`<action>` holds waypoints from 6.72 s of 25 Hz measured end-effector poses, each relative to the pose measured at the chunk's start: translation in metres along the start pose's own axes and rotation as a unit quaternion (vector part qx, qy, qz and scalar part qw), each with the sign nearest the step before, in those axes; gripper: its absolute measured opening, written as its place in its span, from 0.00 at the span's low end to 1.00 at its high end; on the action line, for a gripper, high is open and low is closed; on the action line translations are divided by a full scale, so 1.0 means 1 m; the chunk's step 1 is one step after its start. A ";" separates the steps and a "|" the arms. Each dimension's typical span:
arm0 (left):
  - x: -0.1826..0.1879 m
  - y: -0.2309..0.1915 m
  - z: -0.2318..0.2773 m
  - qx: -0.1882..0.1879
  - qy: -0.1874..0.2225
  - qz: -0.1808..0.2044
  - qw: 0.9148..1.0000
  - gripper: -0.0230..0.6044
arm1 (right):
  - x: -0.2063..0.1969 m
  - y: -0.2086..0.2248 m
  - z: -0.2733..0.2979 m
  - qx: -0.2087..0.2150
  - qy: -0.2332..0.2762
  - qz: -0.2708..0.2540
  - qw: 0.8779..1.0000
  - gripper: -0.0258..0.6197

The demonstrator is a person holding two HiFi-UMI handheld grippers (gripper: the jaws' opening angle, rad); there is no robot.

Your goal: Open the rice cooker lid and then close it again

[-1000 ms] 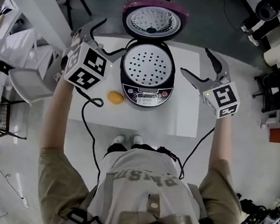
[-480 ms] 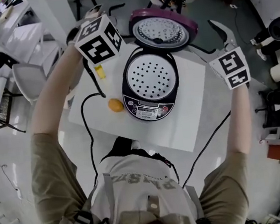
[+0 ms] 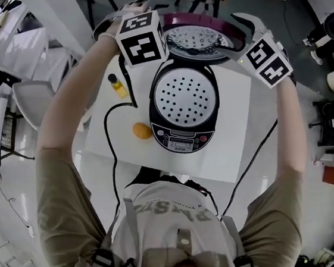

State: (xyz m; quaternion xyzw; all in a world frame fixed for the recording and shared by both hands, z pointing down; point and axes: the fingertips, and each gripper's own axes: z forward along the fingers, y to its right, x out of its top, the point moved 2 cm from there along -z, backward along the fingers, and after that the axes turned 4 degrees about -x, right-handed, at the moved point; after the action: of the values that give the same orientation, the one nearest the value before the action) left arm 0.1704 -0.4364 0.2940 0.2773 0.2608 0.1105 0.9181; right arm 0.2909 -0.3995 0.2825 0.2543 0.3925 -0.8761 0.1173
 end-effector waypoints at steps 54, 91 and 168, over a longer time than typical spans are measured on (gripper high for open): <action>-0.014 0.203 -0.045 -0.153 -0.061 0.050 0.985 0.64 | -0.008 -0.183 -0.074 0.121 -0.018 -0.033 0.992 0.34; -0.050 0.320 -0.007 -0.286 -0.069 0.034 0.955 0.68 | -0.061 -0.304 -0.058 0.280 -0.072 -0.004 0.957 0.38; 0.014 0.254 -0.097 0.079 0.258 -0.392 0.880 0.67 | -0.032 -0.259 -0.145 -0.206 0.221 0.436 0.847 0.51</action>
State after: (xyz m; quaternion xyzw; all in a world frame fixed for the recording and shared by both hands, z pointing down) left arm 0.1148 -0.1787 0.3629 0.1864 0.5834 -0.2116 0.7617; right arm 0.2640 -0.1186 0.3807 0.5560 0.4283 -0.5541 0.4476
